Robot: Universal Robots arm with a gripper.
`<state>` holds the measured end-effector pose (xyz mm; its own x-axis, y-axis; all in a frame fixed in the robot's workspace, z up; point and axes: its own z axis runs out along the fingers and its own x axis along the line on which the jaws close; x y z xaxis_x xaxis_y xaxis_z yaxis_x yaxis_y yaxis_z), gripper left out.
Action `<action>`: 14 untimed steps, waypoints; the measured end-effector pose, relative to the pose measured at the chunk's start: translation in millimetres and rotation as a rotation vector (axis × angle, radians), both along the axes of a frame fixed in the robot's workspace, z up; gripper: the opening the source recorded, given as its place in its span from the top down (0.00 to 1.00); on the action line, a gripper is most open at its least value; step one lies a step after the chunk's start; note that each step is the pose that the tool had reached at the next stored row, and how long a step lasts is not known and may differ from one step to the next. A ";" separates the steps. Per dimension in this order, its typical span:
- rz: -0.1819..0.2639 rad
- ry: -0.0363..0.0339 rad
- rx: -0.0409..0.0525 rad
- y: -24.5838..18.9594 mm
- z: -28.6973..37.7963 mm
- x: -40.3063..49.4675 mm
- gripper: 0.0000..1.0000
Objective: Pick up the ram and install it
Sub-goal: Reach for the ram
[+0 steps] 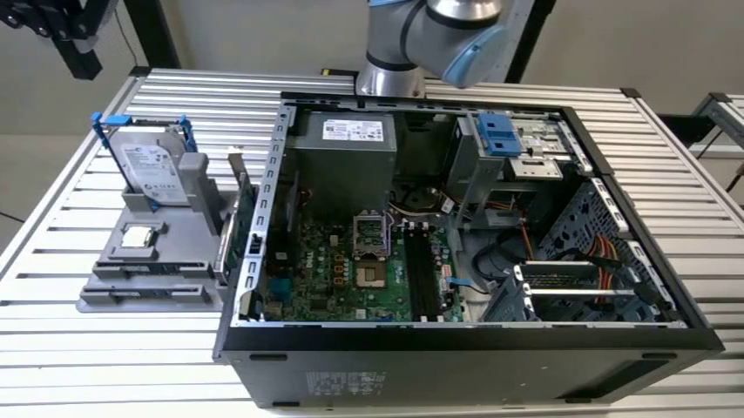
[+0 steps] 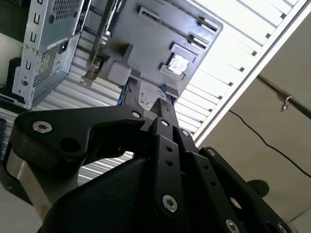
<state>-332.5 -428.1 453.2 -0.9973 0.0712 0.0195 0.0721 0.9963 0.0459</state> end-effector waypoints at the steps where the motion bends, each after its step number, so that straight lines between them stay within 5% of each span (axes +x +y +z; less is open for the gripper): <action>1: 0.000 0.0004 0.0000 0.0 -0.2 -2.0 1.00; 7: 0.008 0.0004 0.0001 -0.1 -1.0 -13.3 1.00; 14: 0.013 0.0004 0.0001 -0.1 -1.2 -14.3 1.00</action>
